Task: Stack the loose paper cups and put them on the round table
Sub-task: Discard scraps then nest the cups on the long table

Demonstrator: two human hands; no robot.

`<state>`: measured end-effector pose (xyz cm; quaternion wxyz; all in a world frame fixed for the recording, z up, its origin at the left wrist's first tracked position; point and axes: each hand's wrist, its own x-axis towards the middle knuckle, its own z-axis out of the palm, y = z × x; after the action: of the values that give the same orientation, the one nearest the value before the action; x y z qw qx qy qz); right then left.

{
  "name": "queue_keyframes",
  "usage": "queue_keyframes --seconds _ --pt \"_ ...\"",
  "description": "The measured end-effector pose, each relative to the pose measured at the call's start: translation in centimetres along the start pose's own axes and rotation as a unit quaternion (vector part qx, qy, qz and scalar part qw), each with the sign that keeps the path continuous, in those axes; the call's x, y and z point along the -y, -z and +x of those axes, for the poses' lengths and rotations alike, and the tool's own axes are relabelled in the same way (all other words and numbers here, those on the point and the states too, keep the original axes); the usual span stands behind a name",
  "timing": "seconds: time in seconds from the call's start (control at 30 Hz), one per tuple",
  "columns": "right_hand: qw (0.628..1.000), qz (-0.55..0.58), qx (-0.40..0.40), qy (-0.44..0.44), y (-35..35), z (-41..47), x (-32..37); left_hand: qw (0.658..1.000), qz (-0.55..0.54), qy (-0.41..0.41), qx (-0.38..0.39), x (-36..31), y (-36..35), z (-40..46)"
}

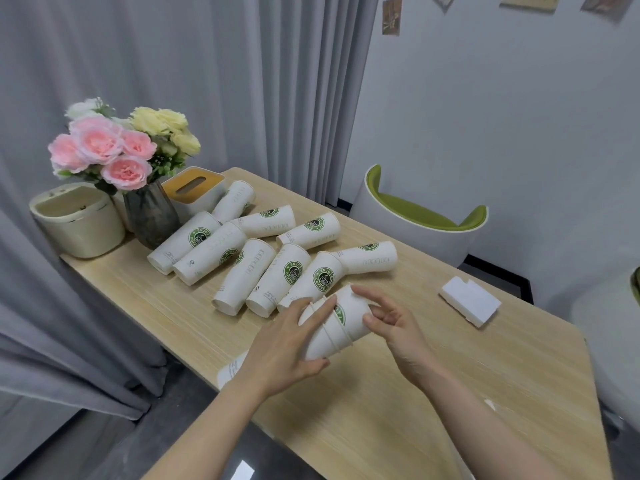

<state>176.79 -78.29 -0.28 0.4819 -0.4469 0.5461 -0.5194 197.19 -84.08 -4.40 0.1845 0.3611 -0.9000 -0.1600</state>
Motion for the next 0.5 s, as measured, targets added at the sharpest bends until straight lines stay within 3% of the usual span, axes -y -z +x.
queue_keyframes --seconds 0.23,0.5 --pt "0.999 0.035 0.018 -0.030 -5.8 1.7 -0.5 1.000 0.000 -0.018 0.005 3.8 1.7 0.0" --pt "0.996 0.070 -0.015 -0.055 -11.7 3.8 -0.5 0.996 0.021 -0.082 0.020 8.9 4.2 0.5"
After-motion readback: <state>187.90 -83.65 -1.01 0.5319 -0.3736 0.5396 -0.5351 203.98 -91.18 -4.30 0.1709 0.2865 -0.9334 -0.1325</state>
